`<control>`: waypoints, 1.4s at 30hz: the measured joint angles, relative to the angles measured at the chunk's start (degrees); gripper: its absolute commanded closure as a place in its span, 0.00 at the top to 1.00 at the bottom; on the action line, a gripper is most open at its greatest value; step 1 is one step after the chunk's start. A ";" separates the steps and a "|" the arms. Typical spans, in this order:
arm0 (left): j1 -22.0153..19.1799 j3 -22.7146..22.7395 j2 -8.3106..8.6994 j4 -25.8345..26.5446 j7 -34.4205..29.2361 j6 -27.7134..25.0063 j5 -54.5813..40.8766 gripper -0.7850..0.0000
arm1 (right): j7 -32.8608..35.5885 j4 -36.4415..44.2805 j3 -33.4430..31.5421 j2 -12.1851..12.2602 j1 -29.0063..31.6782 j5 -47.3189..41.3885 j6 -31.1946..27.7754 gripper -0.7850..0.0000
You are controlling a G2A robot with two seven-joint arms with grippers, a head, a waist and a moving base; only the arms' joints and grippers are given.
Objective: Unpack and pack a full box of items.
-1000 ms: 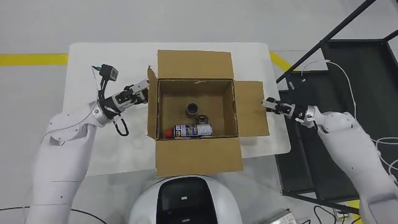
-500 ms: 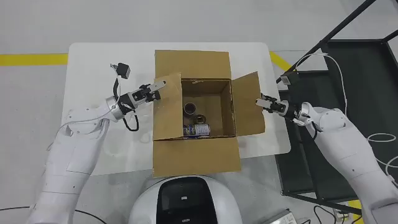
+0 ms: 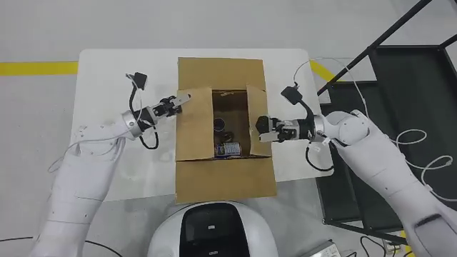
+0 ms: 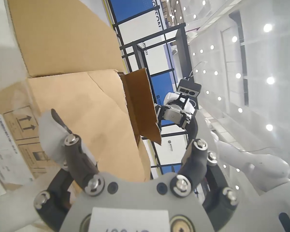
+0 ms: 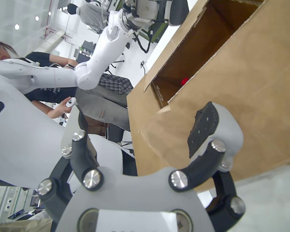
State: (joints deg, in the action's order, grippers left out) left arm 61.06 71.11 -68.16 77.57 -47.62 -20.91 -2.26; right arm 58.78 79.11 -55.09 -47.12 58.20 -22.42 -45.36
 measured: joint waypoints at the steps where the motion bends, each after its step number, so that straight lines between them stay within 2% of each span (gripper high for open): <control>1: 0.13 -0.15 0.02 0.16 0.31 0.00 0.65 1.00 | -0.19 -0.59 0.76 -0.37 -0.84 0.69 0.02 1.00; 8: -0.32 -1.46 0.10 0.72 0.25 -0.52 3.08 1.00 | -1.28 -4.40 4.64 -2.46 -5.85 8.16 1.46 1.00; 13: -0.47 -2.21 0.07 1.57 0.52 -1.00 2.95 1.00 | -2.50 -5.63 6.16 -3.35 -7.16 11.90 2.03 1.00; 17: 0.58 -0.86 0.43 4.06 0.20 -1.33 1.07 1.00 | -3.29 -5.87 6.48 -3.71 -7.41 13.45 1.75 1.00; 20: 1.89 1.21 0.92 6.39 -0.15 -1.14 -0.17 1.00 | -3.72 -4.85 5.22 -3.50 -6.67 10.38 -1.58 1.00; 25: 4.93 6.48 1.94 10.17 0.04 -1.21 -2.89 1.00 | -3.28 -2.11 1.04 -1.40 -3.66 6.50 -3.50 1.00; 32: 8.50 13.62 3.26 11.50 0.77 -1.10 -3.27 1.00 | 1.14 1.93 -6.36 4.39 6.10 2.61 0.99 1.00; 38: 5.73 14.28 3.54 6.70 2.20 -2.14 -1.65 1.00 | 5.55 4.64 -9.46 7.66 12.87 -2.88 5.40 1.00; 42: 4.44 13.89 3.51 4.39 3.79 -3.17 -0.39 1.00 | 5.65 4.78 -9.53 7.76 12.98 -2.95 5.49 1.00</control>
State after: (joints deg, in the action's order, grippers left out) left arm 65.50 85.00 -64.65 81.96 -43.83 -24.08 -2.65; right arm 64.42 83.89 -64.62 -39.35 71.17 -25.37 -39.87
